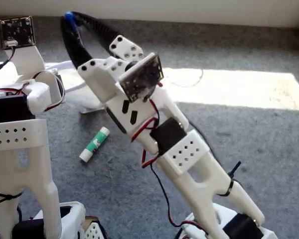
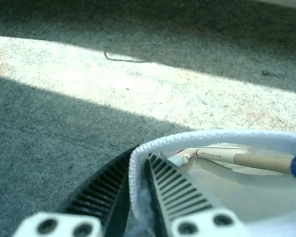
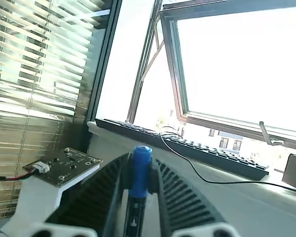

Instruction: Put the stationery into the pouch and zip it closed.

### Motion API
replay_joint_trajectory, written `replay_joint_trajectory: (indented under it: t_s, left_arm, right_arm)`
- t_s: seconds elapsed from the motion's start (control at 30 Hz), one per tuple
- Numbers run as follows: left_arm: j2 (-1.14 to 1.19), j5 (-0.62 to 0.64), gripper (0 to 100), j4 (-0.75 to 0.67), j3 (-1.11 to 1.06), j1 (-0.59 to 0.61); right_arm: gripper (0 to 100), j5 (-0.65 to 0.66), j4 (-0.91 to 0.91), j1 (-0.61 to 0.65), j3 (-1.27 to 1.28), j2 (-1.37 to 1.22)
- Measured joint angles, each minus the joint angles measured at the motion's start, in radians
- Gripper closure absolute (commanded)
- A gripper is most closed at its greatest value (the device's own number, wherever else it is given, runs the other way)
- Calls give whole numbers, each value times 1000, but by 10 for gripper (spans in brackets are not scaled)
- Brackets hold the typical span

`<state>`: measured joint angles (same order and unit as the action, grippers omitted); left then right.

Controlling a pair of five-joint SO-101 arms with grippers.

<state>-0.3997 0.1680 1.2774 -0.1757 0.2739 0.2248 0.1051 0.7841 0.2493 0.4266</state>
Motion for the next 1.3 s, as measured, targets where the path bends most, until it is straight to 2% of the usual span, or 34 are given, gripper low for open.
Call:
replay_joint_trajectory:
  t_s: [0.17, 0.6, 0.83, 1.1, 1.3]
  left_arm:
    - [0, 0, 989, 0, 3, 0]
    - [0, 0, 989, 0, 6, 0]
    - [0, 0, 989, 0, 8, 0]
    - [0, 0, 989, 0, 8, 0]
    - [0, 0, 989, 0, 8, 0]
  right_arm:
    - [994, -2, 23, -17, 37, -8]
    - [994, -2, 23, 9, 315, 203]
    - [991, -2, 23, 9, 374, 267]
    - [991, 2, -135, 9, 374, 334]
    - [991, 89, -152, 11, 373, 338]
